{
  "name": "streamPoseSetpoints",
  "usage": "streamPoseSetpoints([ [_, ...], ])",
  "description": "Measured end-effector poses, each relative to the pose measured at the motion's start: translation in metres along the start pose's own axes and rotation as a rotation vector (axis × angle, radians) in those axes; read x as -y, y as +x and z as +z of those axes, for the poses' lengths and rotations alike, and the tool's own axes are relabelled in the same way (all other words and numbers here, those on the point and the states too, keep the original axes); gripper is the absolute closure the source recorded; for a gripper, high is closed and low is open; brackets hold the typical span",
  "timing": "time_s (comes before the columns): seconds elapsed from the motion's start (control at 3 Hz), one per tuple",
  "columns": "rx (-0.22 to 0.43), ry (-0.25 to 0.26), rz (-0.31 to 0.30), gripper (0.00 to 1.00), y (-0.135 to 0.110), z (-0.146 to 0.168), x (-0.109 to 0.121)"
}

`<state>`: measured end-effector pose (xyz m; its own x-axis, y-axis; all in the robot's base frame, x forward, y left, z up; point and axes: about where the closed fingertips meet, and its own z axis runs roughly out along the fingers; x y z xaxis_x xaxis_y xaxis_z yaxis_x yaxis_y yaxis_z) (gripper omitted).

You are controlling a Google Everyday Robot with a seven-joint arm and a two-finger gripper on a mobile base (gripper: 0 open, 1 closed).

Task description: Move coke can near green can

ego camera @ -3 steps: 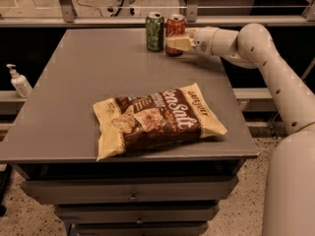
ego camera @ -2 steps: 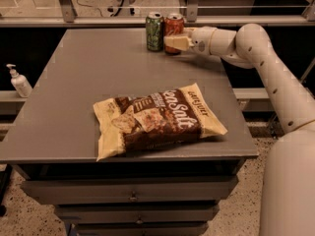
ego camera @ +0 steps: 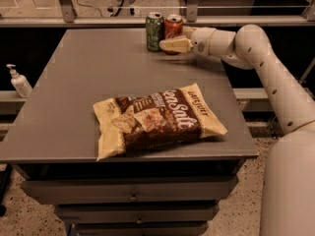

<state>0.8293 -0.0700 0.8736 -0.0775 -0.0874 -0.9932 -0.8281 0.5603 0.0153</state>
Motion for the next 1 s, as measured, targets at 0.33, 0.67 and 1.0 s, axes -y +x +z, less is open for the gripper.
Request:
streamPoseSetpoints([
  [0.33, 0.0, 0.002, 0.0, 0.0, -0.001, -0.003, -0.002],
  [0.67, -0.006, 0.045, -0.03, 0.0, -0.011, -0.03, -0.002],
  [1.0, -0.015, 0.128, -0.1, 0.0, -0.033, -0.079, -0.003],
])
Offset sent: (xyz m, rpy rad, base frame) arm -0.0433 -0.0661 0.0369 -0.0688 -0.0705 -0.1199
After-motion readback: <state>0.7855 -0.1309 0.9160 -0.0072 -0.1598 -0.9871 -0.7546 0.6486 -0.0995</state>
